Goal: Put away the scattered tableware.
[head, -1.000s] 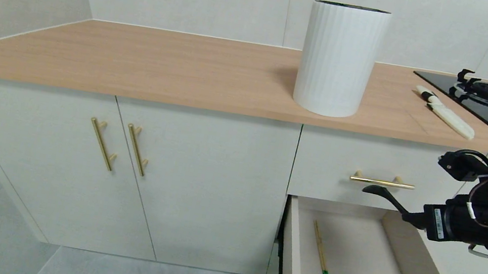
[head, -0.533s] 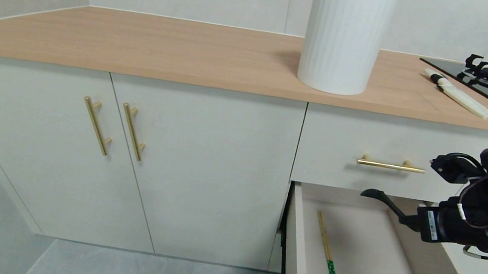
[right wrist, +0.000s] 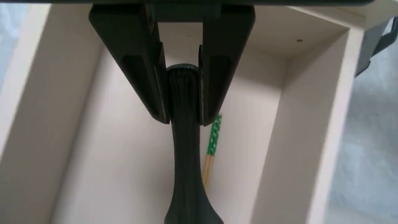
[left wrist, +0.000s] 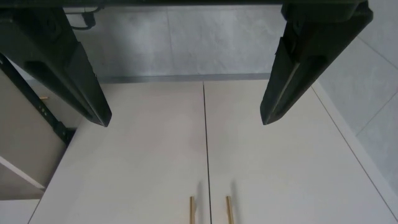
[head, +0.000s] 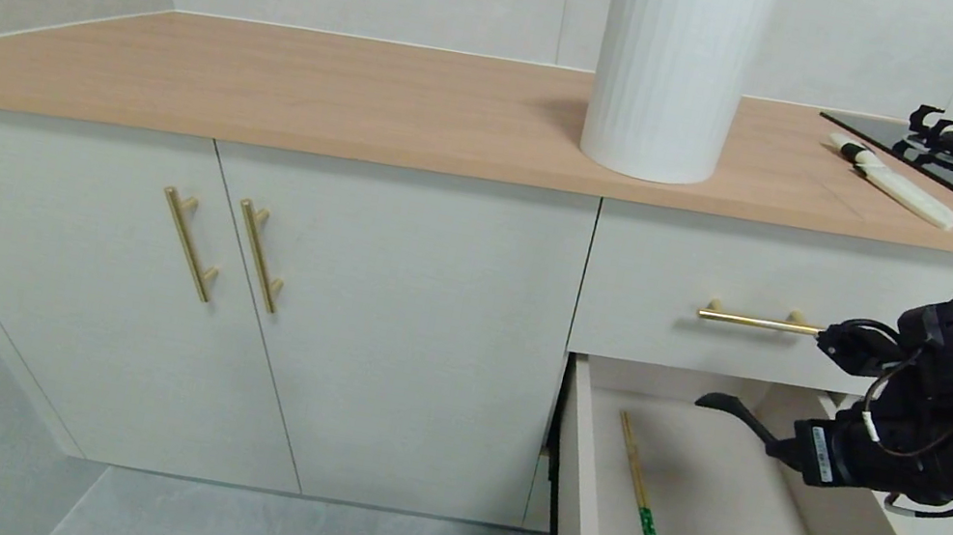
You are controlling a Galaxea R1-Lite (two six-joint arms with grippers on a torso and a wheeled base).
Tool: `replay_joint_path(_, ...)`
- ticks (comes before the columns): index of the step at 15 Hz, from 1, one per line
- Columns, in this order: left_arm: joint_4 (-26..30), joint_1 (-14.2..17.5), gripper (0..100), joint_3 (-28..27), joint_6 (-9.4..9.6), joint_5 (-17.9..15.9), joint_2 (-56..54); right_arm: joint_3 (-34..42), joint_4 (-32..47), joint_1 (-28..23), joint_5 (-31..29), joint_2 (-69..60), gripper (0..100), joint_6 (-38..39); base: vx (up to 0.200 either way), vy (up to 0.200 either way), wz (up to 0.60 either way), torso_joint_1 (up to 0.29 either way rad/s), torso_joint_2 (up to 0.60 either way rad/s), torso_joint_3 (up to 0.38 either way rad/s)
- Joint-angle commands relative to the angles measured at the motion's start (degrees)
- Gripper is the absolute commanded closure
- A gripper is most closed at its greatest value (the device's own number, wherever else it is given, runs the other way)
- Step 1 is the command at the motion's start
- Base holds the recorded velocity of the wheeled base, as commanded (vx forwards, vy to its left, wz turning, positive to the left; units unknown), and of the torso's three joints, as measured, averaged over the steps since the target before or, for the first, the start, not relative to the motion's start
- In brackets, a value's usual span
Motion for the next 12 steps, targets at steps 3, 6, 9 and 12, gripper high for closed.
replay_joint_path(3,0.0,0.0,0,0.0,-0.01,0.0,0.0,2.5,-7.4,1.7,-1.6,5.8,100,8.3,0.000,0.000,0.00,0.000,0.00,0.000)
replay_joint_path(6,0.0,0.0,0,0.0,-0.01,0.0,0.0,3.9,-15.0,1.7,-6.9,13.2,100,8.5,0.000,0.000,0.00,0.000,0.00,0.000)
replay_joint_path(9,0.0,0.0,0,0.0,-0.01,0.0,0.0,4.1,-21.5,1.7,-9.1,20.0,100,8.6,0.000,0.000,0.00,0.000,0.00,0.000)
replay_joint_path(12,0.0,0.0,0,0.0,-0.01,0.0,0.0,4.5,-26.2,1.8,-10.8,24.6,100,8.5,0.000,0.000,0.00,0.000,0.00,0.000)
